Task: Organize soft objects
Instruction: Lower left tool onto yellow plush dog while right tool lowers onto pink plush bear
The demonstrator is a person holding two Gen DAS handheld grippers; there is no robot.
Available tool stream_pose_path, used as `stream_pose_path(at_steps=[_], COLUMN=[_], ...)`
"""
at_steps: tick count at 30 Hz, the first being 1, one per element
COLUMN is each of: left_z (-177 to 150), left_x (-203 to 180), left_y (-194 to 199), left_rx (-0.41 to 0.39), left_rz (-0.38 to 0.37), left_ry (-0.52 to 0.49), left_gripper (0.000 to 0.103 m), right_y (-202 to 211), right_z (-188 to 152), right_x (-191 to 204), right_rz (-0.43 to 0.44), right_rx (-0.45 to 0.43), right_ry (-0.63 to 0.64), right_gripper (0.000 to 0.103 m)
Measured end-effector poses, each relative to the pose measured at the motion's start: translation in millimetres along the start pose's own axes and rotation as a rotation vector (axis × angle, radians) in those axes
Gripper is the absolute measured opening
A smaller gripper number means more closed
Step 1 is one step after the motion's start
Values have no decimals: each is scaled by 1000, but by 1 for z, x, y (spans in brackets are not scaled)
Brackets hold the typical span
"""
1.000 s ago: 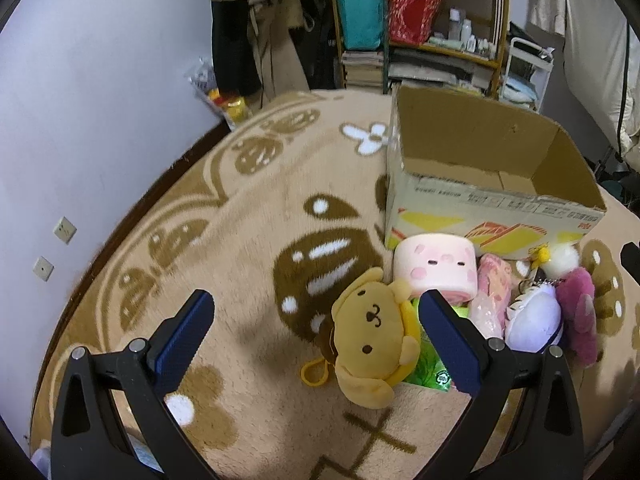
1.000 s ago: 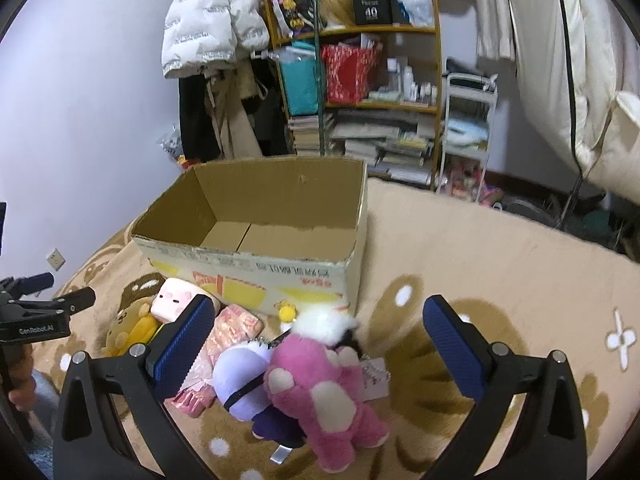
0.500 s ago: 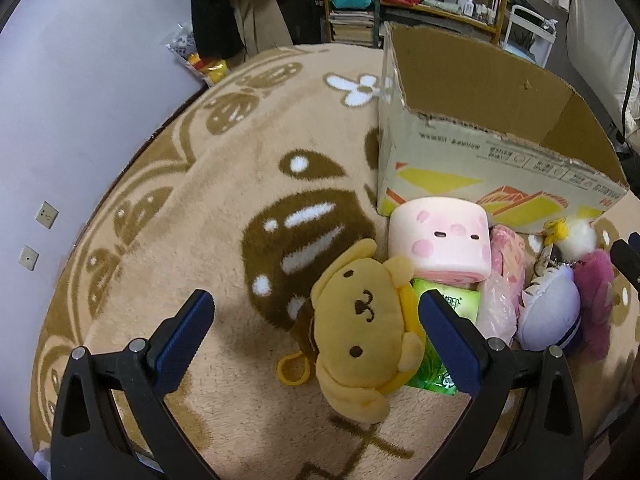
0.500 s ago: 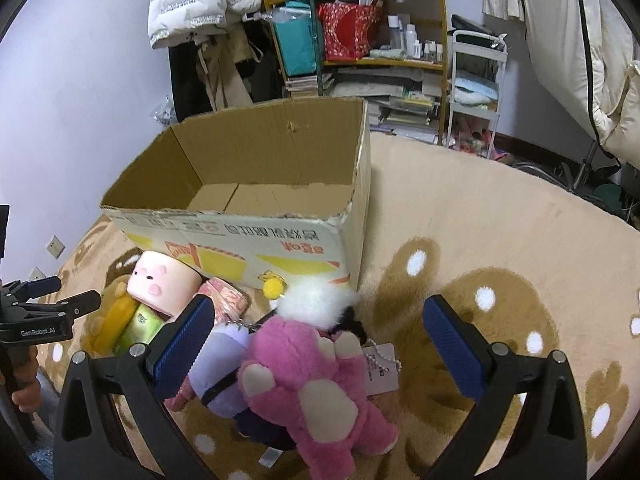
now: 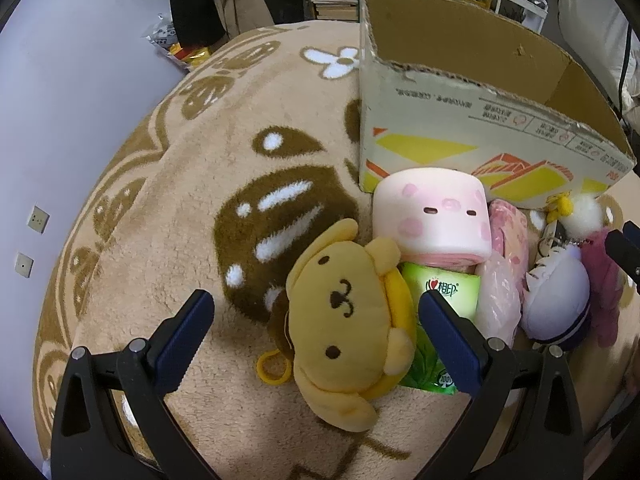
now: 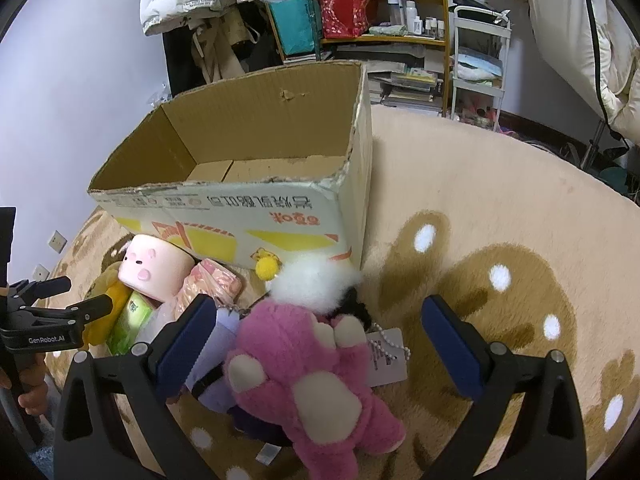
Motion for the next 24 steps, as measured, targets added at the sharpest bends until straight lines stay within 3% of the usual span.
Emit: stream_pose_path(at_steps=[5, 8, 12, 17, 24], left_z=[-3, -5, -7, -8, -10], left_x=[-5, -8, -11, -12, -17], left_y=[-3, -4, -6, -6, -6], left_rx=[13, 19, 34, 31, 47], left_rz=[-10, -15, -31, -49, -119], left_ry=[-13, -20, -26, -21, 0], left_gripper=[101, 95, 86, 82, 64], right_y=[-5, -9, -9, -11, -15], right_z=[-5, -8, -11, -15, -19], right_x=[1, 1, 3, 3, 6], right_rz=[-3, 0, 10, 20, 44], right_rx=[36, 63, 70, 90, 118], right_ry=[12, 14, 18, 11, 1], right_gripper=[94, 84, 82, 81, 80])
Point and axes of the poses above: each gripper's, at about its wrist camera, not at the fingertips, and y roughly against the way its jaws point, x to its left, z to its top, the point moved 8 cm from there along -y, roughly the way its jaws point, and after that the axes turned 8 degrees about z, right-handed, at the moved point
